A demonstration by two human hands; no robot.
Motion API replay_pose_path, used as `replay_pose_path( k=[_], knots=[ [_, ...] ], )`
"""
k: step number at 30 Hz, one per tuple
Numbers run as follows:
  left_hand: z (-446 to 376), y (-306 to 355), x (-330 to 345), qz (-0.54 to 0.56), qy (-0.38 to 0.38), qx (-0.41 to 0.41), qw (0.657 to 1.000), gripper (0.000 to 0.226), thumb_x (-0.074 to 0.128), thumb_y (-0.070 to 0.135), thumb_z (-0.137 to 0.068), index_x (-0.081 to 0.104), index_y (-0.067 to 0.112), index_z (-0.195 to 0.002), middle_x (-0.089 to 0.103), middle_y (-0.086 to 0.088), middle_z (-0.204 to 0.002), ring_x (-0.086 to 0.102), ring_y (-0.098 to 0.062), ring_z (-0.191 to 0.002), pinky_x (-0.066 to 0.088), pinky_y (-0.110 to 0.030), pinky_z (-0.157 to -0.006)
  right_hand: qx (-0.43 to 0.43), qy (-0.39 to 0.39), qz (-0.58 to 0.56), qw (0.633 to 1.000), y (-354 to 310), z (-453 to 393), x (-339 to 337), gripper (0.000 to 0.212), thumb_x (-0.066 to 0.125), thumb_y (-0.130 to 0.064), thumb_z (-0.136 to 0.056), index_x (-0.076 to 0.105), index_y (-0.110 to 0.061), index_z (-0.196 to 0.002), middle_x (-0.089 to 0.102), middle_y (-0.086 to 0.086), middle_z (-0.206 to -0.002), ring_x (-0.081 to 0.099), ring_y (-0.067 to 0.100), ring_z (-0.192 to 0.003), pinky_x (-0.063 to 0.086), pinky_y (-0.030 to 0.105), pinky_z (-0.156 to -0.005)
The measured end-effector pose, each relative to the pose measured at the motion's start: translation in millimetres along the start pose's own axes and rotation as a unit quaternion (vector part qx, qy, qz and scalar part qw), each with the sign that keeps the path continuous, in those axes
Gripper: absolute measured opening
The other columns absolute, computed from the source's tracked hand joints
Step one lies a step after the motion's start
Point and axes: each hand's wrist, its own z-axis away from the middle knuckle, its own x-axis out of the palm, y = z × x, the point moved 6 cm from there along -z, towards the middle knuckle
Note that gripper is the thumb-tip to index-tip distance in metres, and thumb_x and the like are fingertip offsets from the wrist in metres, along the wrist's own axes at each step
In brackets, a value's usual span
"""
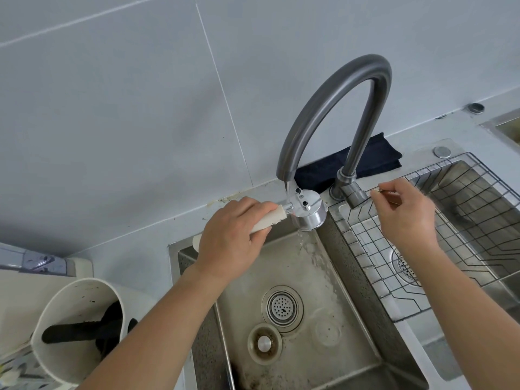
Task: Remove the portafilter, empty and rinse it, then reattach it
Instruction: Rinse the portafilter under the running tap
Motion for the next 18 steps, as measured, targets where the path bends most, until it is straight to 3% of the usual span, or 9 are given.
replay_pose_path(
  k=[13,18],
  knots=[
    [-16,9,10,0.028,-0.006,-0.034,0.999,0.035,0.074,0.021,-0.079,0.068,0.023,-0.114,0.066,0.007,-0.099,0.059,-0.014,-0.085,0.041,-0.023,-0.067,0.004,0.001,0.002,1.000,2,-1,1,0.011,0.068,-0.032,-0.090,0.065,-0.026,-0.099,0.060,-0.026,-0.082,0.058,-0.012,-0.078,0.039,0.011,-0.062],
    [-11,2,19,0.084,-0.024,-0.085,0.993,0.032,0.068,0.029,-0.084,0.066,0.026,-0.116,0.066,0.009,-0.096,0.059,-0.012,-0.081,0.049,-0.029,-0.067,0.000,0.001,0.003,1.000,2,-1,1,0.010,0.068,-0.032,-0.090,0.065,-0.027,-0.099,0.060,-0.026,-0.081,0.058,-0.014,-0.078,0.038,0.009,-0.063]
  ],
)
